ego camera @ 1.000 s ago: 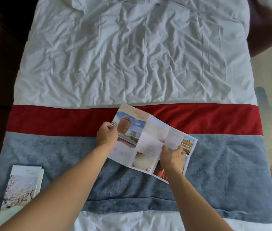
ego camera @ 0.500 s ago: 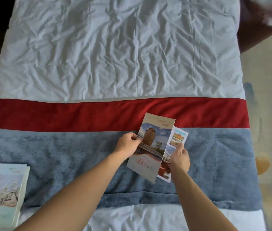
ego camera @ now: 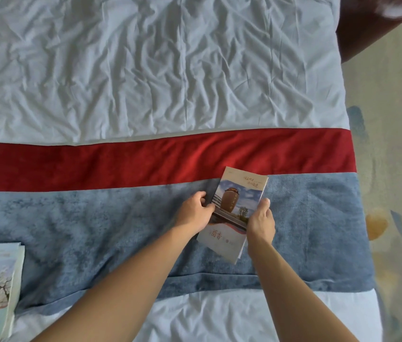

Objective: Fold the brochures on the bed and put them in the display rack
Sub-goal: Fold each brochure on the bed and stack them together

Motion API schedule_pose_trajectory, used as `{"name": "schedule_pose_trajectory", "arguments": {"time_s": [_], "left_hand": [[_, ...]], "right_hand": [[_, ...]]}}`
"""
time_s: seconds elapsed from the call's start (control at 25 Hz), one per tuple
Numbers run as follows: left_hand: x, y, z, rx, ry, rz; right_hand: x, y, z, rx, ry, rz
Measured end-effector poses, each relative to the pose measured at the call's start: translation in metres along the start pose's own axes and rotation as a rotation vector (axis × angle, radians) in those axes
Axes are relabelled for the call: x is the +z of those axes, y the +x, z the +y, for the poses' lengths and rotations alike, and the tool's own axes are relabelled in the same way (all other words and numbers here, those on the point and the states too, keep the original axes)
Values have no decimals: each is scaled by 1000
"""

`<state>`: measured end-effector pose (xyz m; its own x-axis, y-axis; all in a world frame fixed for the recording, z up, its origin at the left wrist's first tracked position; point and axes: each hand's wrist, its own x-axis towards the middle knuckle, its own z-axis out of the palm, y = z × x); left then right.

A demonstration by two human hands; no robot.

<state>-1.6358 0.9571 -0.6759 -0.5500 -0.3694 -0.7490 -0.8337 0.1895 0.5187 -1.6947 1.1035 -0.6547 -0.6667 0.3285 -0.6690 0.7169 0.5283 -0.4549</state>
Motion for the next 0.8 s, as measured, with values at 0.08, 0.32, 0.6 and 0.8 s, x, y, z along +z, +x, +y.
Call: {"name": "schedule_pose_trajectory", "arguments": {"time_s": [0.08,0.32,0.6,0.8], "left_hand": [[11,-2,2,47,62,-6],[32,-14,-1,132,124,34],[16,-49,-20,252,260,170],[-31,-83,-60,290,305,284]], "right_hand": [[-3,4,5,4,11,-30],[-2,1,23,-194,-96,-99],[4,-35,33,-353,-304,-133],[25,-97,35,-525,-469,-122]]}}
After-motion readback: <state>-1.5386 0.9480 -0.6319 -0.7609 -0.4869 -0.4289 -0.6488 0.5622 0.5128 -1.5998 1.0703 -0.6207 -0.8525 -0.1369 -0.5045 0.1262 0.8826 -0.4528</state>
